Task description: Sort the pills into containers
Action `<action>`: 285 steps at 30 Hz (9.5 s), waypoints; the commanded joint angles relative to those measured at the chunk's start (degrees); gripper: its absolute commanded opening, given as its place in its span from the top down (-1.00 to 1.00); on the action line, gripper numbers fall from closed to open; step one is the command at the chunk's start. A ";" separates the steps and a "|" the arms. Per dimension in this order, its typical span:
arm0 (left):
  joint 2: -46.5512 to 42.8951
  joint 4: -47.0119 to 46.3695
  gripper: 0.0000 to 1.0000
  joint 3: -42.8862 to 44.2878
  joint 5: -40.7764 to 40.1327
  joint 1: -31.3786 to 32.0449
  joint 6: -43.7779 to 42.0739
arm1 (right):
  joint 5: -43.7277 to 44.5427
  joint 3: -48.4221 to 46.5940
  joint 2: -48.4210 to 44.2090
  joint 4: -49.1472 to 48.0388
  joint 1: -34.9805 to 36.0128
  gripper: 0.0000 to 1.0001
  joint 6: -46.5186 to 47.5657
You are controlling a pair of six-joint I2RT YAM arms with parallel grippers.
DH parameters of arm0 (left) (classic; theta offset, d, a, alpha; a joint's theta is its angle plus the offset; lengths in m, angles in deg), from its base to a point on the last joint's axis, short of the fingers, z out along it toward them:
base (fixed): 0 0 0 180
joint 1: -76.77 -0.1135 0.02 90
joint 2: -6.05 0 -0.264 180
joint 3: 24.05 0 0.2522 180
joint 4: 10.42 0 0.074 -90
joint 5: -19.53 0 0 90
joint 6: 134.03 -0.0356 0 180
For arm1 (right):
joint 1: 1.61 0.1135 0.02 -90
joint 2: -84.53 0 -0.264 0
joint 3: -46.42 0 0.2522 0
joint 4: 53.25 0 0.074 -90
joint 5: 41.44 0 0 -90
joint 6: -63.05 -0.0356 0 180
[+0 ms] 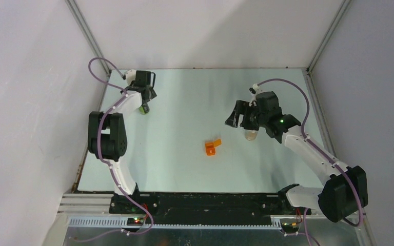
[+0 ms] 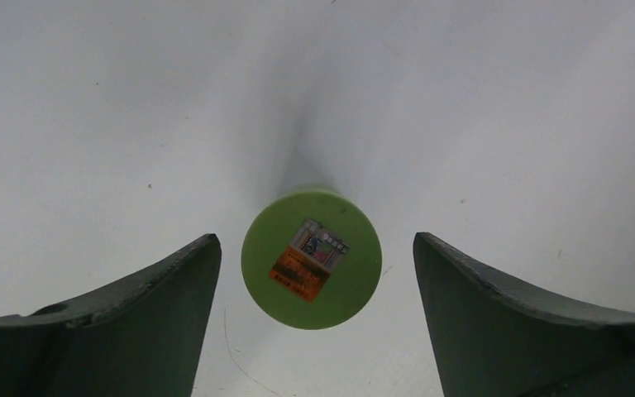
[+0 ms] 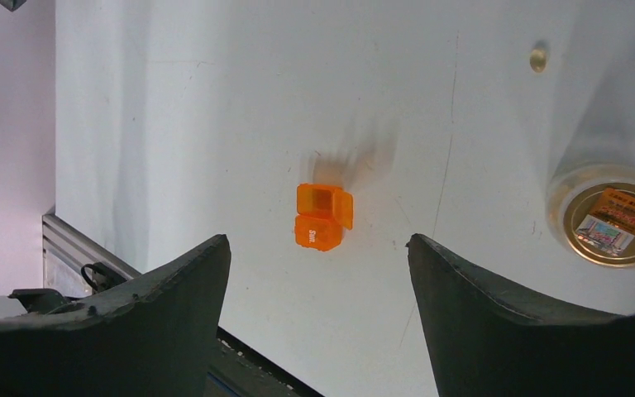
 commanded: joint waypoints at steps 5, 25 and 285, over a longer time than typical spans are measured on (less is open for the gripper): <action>-0.50 -0.67 -0.22 -0.42 -4.09 -0.34 4.64 | -1.64 -1.78 -0.74 0.88 -1.71 -0.61 0.68; -29.12 -0.20 1.00 -26.52 -2.29 26.75 4.73 | 2.19 -1.77 -1.24 2.15 6.90 -0.55 0.04; -52.64 -29.45 1.00 -34.69 62.22 35.63 -22.16 | -30.66 -3.89 -5.65 -25.10 5.39 -0.70 -0.58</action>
